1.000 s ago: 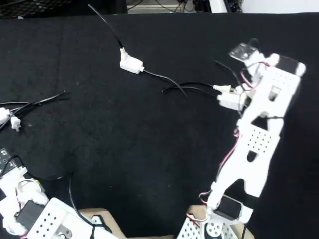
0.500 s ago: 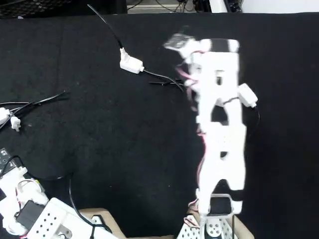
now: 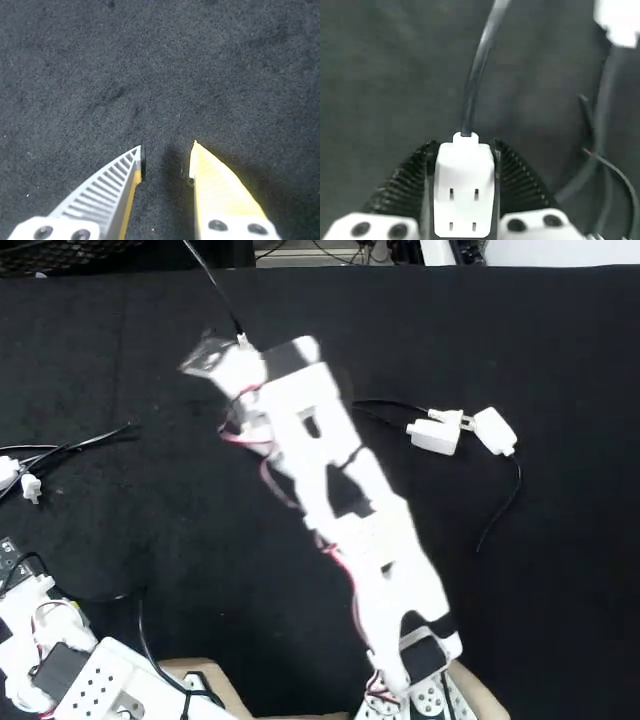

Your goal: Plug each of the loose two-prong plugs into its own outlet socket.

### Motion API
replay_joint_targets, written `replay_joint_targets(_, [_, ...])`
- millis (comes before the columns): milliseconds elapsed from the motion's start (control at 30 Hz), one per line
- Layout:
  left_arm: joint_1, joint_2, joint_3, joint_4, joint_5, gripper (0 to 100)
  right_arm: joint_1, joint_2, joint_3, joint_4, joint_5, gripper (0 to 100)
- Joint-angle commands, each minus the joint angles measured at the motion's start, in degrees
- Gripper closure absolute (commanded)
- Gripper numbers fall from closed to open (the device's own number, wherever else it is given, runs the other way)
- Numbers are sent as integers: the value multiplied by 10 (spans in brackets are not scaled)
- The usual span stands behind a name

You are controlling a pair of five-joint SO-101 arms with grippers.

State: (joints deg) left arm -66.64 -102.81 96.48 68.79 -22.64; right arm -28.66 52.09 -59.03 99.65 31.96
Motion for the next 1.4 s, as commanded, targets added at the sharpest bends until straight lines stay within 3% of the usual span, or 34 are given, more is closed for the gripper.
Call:
replay_joint_targets(0, [1, -5, 9, 3, -1, 833, -76, -28, -29, 11, -40, 978])
replay_joint_targets(167, [1, -5, 9, 3, -1, 834, -134, 9, -29, -29, -64, 978])
replay_joint_targets(467, [-13, -5, 9, 2, 0, 834, -168, 119, -35, -127, -91, 976])
replay_joint_targets(633, [-12, -5, 9, 2, 0, 834, -175, 131, -77, -99, -94, 955])
replay_joint_targets(867, [-12, -5, 9, 2, 0, 833, -188, 125, -102, -50, -91, 778])
replay_joint_targets(1067, [-14, -5, 9, 0, 0, 833, -210, 124, -225, 15, -94, 764])
replay_joint_targets(1233, [-14, -5, 9, -2, 17, 830, -184, 124, -277, 16, -95, 747])
replay_joint_targets(1367, [-15, -5, 9, -1, 25, 738, -138, 124, -279, 17, -96, 747])
